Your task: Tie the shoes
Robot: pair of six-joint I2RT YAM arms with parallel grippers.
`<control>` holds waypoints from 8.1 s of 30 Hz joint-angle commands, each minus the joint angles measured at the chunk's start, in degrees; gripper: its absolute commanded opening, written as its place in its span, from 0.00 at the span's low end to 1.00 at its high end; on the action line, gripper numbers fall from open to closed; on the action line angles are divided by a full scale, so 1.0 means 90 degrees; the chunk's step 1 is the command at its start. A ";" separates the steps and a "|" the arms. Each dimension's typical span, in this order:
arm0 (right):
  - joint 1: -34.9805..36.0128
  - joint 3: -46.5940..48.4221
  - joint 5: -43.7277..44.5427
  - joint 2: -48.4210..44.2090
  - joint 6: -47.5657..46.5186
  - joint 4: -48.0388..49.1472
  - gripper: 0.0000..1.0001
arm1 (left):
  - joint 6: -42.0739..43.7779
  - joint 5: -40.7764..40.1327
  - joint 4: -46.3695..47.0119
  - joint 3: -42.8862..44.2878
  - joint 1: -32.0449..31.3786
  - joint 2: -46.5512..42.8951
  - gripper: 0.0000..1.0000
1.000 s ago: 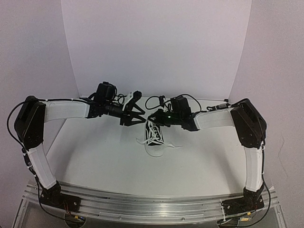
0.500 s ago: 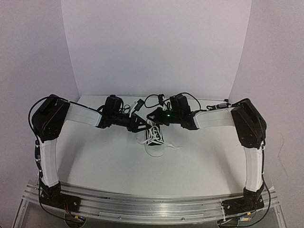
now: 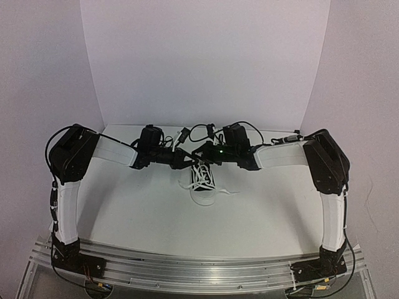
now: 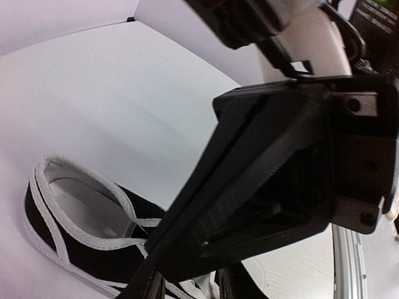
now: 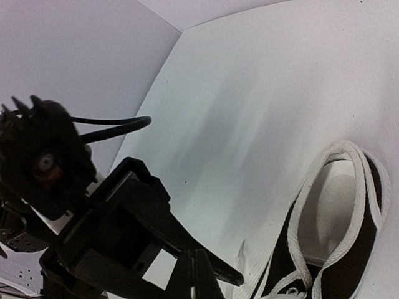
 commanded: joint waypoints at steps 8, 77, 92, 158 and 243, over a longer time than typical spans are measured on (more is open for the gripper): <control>0.0048 0.0022 -0.0358 -0.0135 -0.0140 0.0157 0.27 | -0.0093 -0.0032 0.0549 0.0327 -0.0038 0.0185 0.00; 0.0039 -0.0967 0.0656 -0.1012 0.0368 -0.1549 0.00 | -0.0817 -0.0595 0.0897 -0.0887 0.0021 -0.0078 0.16; 0.0021 -0.0908 0.0518 -0.0796 0.0801 -0.1555 0.00 | 0.0022 -0.0005 -0.0833 -0.1184 0.0478 -0.1009 0.73; 0.0028 0.0177 0.0703 0.0098 0.2563 -0.1642 0.00 | 0.4113 -0.0146 -0.5409 0.2919 -0.0222 0.0405 0.00; 0.0010 0.0178 0.0825 0.0497 0.2260 -0.0850 0.00 | 0.5356 -0.0303 -0.7801 0.5563 0.0151 0.2361 0.20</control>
